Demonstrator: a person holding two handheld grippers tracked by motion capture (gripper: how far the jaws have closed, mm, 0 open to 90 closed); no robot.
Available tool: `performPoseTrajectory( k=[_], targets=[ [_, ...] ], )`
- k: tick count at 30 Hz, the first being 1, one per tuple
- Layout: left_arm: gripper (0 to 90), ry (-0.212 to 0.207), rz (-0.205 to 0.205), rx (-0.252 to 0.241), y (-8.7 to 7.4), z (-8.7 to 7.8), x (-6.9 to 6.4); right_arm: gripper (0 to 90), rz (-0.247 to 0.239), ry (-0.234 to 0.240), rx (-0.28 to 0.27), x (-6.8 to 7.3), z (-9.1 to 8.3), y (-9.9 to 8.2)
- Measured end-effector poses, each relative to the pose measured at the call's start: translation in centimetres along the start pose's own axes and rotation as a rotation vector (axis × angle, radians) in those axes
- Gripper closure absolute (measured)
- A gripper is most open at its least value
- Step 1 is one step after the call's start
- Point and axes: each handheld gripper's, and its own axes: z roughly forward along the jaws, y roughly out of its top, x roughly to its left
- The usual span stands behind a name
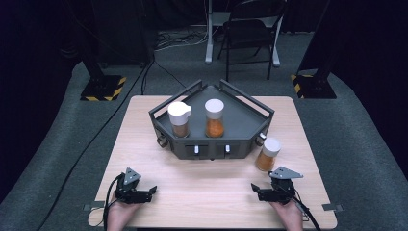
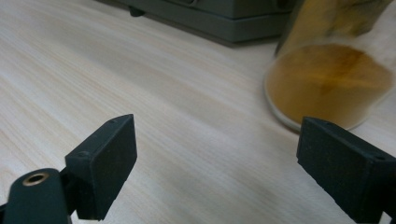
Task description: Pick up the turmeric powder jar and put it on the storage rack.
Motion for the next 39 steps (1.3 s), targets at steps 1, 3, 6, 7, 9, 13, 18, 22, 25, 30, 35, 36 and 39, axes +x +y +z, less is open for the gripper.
performPoseTrajectory(
  k=[1, 3, 6, 7, 9, 13, 18, 22, 25, 30, 35, 36, 39],
  targets=[
    [7.7, 0.000, -0.001, 0.000, 0.0, 0.0, 0.0, 11.3, 0.013, 0.006, -0.011, -0.3, -0.2, 0.0],
    [7.7, 0.000, 0.000, 0.000, 0.0, 0.0, 0.0, 11.5, 0.035, 0.017, -0.031, -0.8, -0.6, 0.0],
    [7.6, 0.000, -0.001, 0.000, 0.0, 0.0, 0.0, 11.7, 0.051, 0.009, -0.052, -1.1, -1.2, 0.1],
    [7.6, 0.000, -0.001, 0.000, 0.0, 0.0, 0.0, 11.8, 0.053, 0.006, -0.057, -1.2, -1.4, 0.1],
    [7.6, 0.000, 0.000, 0.000, 0.0, 0.0, 0.0, 11.9, 0.054, -0.006, -0.064, -1.2, -1.7, 0.3],
    [7.6, 0.000, -0.001, 0.000, 0.0, 0.0, 0.0, 12.1, 0.047, -0.022, -0.075, -1.4, -2.1, 0.9],
    [7.6, 0.000, -0.001, 0.000, 0.0, 0.0, 0.0, 12.4, 0.047, -0.039, -0.088, -1.6, -2.2, 1.7],
    [7.6, 0.000, -0.001, 0.000, 0.0, 0.0, 0.0, 12.7, 0.041, -0.055, -0.093, -1.9, -2.1, 2.4],
    [7.6, 0.000, -0.001, 0.000, 0.0, 0.0, 0.0, 12.8, 0.039, -0.067, -0.089, -2.1, -2.0, 3.1],
    [7.6, 0.000, -0.001, 0.000, 0.0, 0.0, 0.0, 13.4, 0.032, -0.093, -0.081, -2.4, -1.7, 3.9],
    [7.6, -0.001, -0.001, 0.000, 0.0, 0.0, 0.0, 15.0, 0.030, -0.104, -0.081, -2.6, -1.5, 4.8],
    [7.6, 0.000, -0.001, 0.000, 0.0, 0.0, 0.0, 15.2, 0.033, -0.100, -0.082, -2.8, -1.4, 5.0],
    [7.6, -0.001, -0.001, 0.000, 0.0, 0.0, 0.0, 15.5, 0.037, -0.102, -0.086, -2.9, -1.3, 5.4]
  ],
)
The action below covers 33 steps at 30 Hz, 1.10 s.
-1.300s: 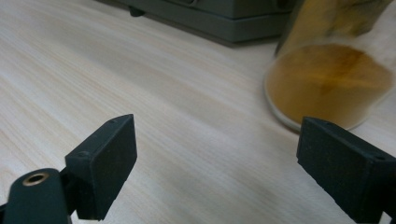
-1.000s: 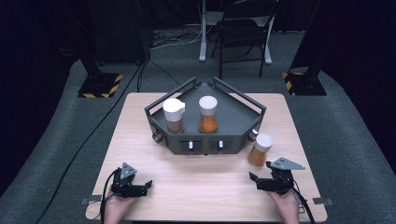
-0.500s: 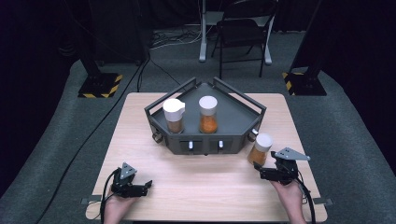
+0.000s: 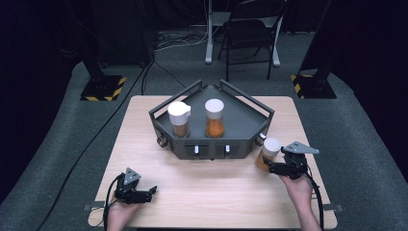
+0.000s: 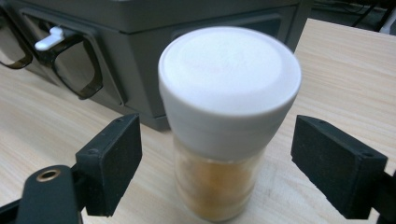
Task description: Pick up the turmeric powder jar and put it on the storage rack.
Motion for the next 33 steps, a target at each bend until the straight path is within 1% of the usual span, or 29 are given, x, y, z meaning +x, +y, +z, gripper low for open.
performPoseTrajectory(
  k=[5, 6, 8, 11, 12, 14, 20, 25, 31, 33],
  targets=[
    [7.6, 0.000, 0.001, 0.000, 0.01, 0.00, 0.01, 17.9, 0.002, 0.003, -0.003, -0.31, 0.51, 0.31],
    [7.6, 0.000, 0.001, 0.000, 0.01, 0.00, 0.01, 18.8, -0.003, -0.002, 0.001, -0.30, 0.61, 0.42],
    [7.6, 0.000, 0.000, 0.000, 0.00, 0.00, 0.00, 20.8, -0.001, 0.004, 0.001, -0.53, 0.82, 0.51],
    [7.6, 0.000, 0.000, 0.000, 0.00, 0.00, 0.00, 28.0, 0.005, 0.025, -0.007, -1.00, 1.04, 0.47],
    [7.6, 0.000, 0.000, 0.000, 0.00, 0.00, 0.00, 32.5, 0.002, 0.027, -0.005, -1.03, 1.08, 0.53],
    [7.6, 0.000, 0.000, 0.000, 0.00, 0.00, 0.00, 32.8, -0.008, 0.022, -0.004, -0.85, 1.08, 0.57],
    [7.6, 0.000, 0.000, 0.000, 0.00, 0.00, 0.00, 33.2, -0.017, 0.023, 0.001, -0.88, 1.04, 0.70],
    [7.6, 0.000, 0.000, 0.000, 0.00, 0.00, 0.00, 33.3, -0.020, 0.023, 0.003, -0.86, 1.00, 0.76],
    [7.6, 0.000, 0.000, 0.000, 0.00, 0.00, 0.00, 33.2, -0.005, 0.027, 0.002, -0.95, 0.95, 0.76],
    [7.6, 0.000, -0.001, 0.000, 0.00, 0.00, 0.00, 33.3, -0.010, 0.024, 0.004, -0.82, 0.91, 0.79]
  ],
)
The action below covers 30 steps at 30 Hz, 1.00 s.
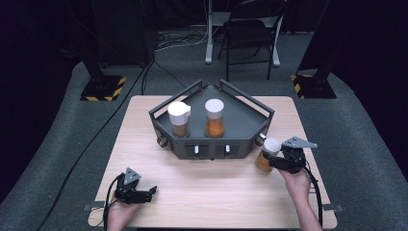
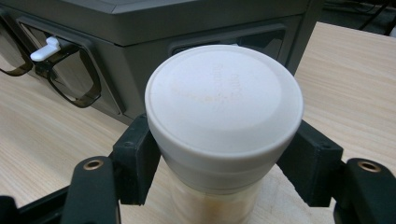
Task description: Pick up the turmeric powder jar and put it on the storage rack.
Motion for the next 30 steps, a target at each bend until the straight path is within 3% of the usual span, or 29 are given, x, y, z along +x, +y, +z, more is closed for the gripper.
performPoseTrajectory(
  k=[10, 14, 30],
  targets=[
    [7.6, 0.000, 0.000, 0.000, 0.0, 0.0, 0.0, 33.3, -0.012, 0.003, -0.024, 0.3, -1.2, 0.9],
    [7.6, 0.000, 0.000, 0.000, 0.0, 0.0, 0.0, 33.3, -0.056, -0.012, -0.029, 1.0, -1.9, 1.8],
    [7.6, 0.000, 0.000, 0.000, 0.0, 0.0, 0.0, 33.3, -0.075, -0.019, -0.062, 1.6, -3.6, 4.7]
  ],
)
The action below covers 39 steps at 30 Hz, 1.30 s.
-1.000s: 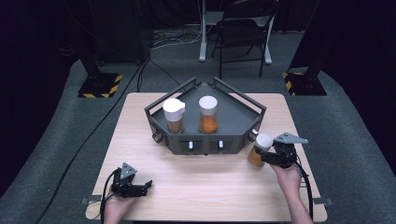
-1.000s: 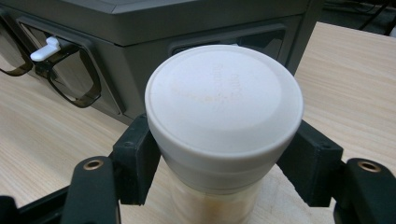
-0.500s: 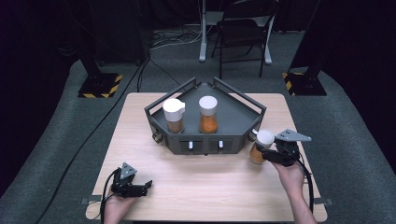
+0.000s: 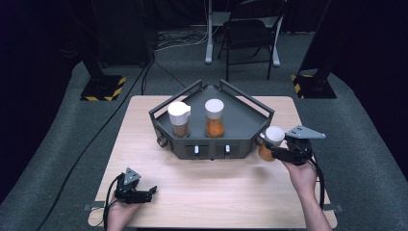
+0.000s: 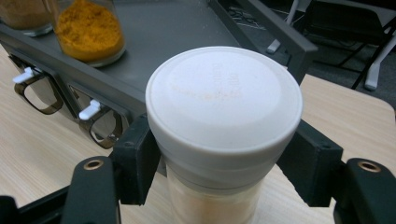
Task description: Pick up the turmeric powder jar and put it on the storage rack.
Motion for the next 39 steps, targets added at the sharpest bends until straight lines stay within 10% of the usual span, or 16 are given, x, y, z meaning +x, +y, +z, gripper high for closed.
performPoseTrajectory(
  k=[22, 39],
  targets=[
    [7.6, 0.000, 0.000, 0.000, 0.0, 0.0, 0.0, 33.3, -0.021, -0.017, -0.074, 0.6, -1.2, 4.6],
    [7.6, 0.000, 0.000, 0.000, 0.0, 0.0, 0.0, 33.3, -0.040, -0.005, -0.072, 1.2, 1.8, 8.0]
  ],
)
